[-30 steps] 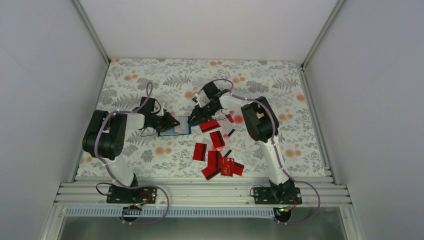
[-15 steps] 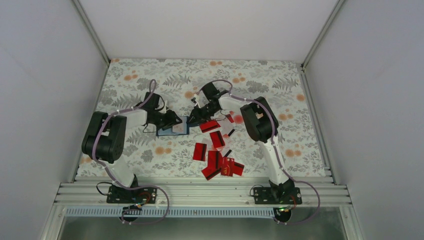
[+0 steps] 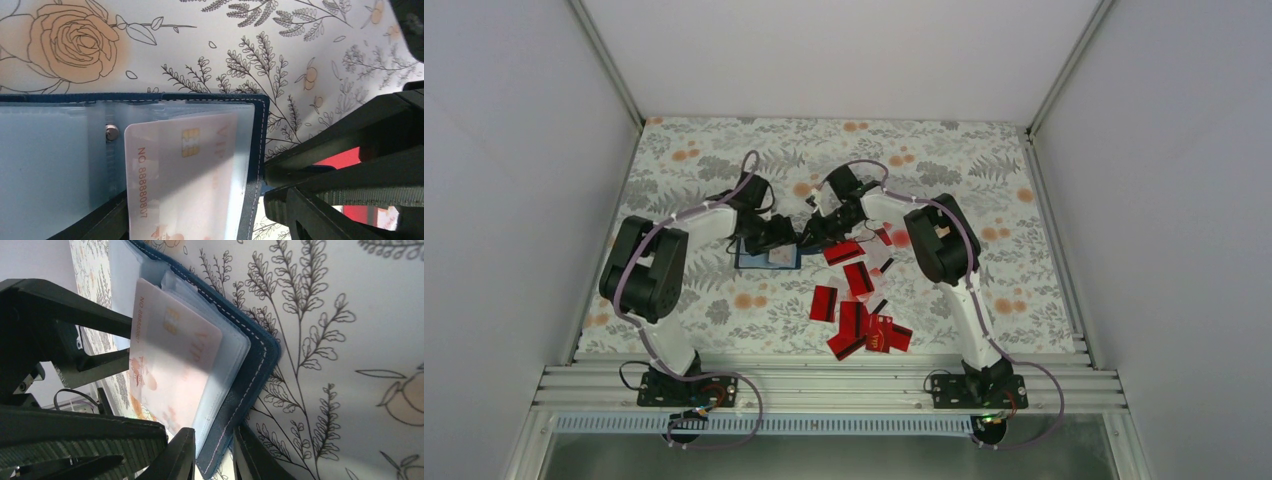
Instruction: Put the credit cards into the card holder
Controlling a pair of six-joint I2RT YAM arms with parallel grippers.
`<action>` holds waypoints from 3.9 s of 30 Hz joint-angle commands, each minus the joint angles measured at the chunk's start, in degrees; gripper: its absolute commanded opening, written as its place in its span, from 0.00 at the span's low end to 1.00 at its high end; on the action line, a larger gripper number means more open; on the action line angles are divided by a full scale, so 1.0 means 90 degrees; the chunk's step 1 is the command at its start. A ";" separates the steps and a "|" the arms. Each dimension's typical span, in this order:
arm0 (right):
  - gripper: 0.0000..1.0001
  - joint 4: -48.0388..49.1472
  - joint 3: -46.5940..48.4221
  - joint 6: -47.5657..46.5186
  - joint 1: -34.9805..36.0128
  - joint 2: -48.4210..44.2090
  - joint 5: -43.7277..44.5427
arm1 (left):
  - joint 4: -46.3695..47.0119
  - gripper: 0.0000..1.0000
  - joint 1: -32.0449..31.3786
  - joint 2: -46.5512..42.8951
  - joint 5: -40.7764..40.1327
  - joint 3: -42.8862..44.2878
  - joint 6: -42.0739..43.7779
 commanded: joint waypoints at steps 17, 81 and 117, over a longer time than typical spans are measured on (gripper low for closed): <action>0.20 0.0594 -0.0282 0.0337 0.0024 -0.0115 -0.0355 | -0.1293 0.85 -0.0971 0.0855 -0.1793 0.0731 -0.1019; 0.33 0.0948 -0.0910 0.1377 0.0049 -0.0626 -0.0701 | -0.1003 0.07 -0.0283 -0.0172 -0.1505 0.0174 0.1072; 0.32 -0.0063 -0.0356 0.0830 0.0044 -0.0592 0.0167 | -0.0849 0.02 -0.0283 0.0355 -0.1074 0.0335 0.1235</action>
